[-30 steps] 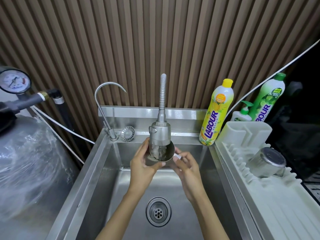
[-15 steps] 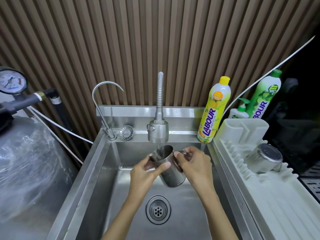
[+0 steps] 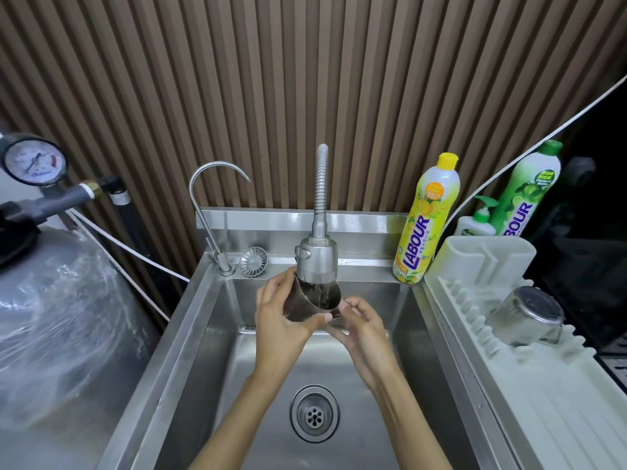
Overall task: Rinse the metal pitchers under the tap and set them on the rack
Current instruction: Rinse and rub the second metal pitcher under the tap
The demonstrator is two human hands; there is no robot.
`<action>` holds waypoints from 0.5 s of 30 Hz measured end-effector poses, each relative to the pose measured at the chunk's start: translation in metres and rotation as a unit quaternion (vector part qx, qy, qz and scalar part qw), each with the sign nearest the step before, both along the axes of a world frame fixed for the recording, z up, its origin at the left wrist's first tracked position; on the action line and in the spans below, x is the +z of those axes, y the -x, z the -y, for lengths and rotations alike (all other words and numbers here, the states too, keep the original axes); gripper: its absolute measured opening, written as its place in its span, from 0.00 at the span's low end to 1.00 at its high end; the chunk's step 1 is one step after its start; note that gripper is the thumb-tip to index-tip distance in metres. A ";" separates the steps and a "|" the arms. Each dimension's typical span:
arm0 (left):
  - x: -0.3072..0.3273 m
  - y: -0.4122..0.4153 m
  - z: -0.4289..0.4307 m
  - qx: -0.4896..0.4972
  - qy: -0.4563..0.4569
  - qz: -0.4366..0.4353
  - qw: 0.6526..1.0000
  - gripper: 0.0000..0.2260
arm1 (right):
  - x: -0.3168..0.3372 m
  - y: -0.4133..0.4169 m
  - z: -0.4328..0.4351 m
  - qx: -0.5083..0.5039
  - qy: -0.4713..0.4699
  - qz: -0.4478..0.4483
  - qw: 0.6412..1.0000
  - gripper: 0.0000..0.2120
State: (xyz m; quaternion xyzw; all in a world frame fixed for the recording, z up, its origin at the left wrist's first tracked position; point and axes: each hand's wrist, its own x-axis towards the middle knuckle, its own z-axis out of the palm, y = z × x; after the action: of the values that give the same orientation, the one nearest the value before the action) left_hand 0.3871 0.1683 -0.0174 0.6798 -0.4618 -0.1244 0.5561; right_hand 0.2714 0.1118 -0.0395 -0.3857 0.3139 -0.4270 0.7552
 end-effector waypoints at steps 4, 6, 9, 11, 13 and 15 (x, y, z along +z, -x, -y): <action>0.002 0.014 -0.011 0.099 -0.014 0.045 0.994 0.39 | 0.011 0.004 -0.004 -0.017 0.022 -0.082 0.996 0.08; -0.001 0.016 -0.012 0.100 -0.045 0.003 0.994 0.36 | 0.020 0.010 -0.004 -0.042 0.049 -0.168 0.984 0.07; -0.007 0.015 -0.012 0.048 -0.064 -0.085 0.993 0.25 | 0.036 0.017 -0.004 -0.099 0.148 -0.330 0.927 0.08; -0.011 0.013 -0.009 -0.020 -0.066 -0.167 0.984 0.21 | 0.047 0.020 -0.004 -0.125 0.253 -0.451 0.846 0.09; -0.013 0.012 -0.003 -0.085 -0.055 -0.247 0.964 0.21 | 0.053 0.018 -0.006 -0.142 0.320 -0.472 0.809 0.05; -0.014 0.010 0.005 -0.103 -0.022 -0.281 0.954 0.23 | 0.052 0.015 -0.006 -0.138 0.323 -0.389 0.852 0.03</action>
State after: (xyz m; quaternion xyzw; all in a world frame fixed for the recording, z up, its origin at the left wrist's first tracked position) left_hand 0.3768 0.1633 -0.0310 0.5780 -0.3514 -0.3779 0.6321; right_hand 0.2561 0.1176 0.0130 -0.6950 0.4765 -0.4192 0.3378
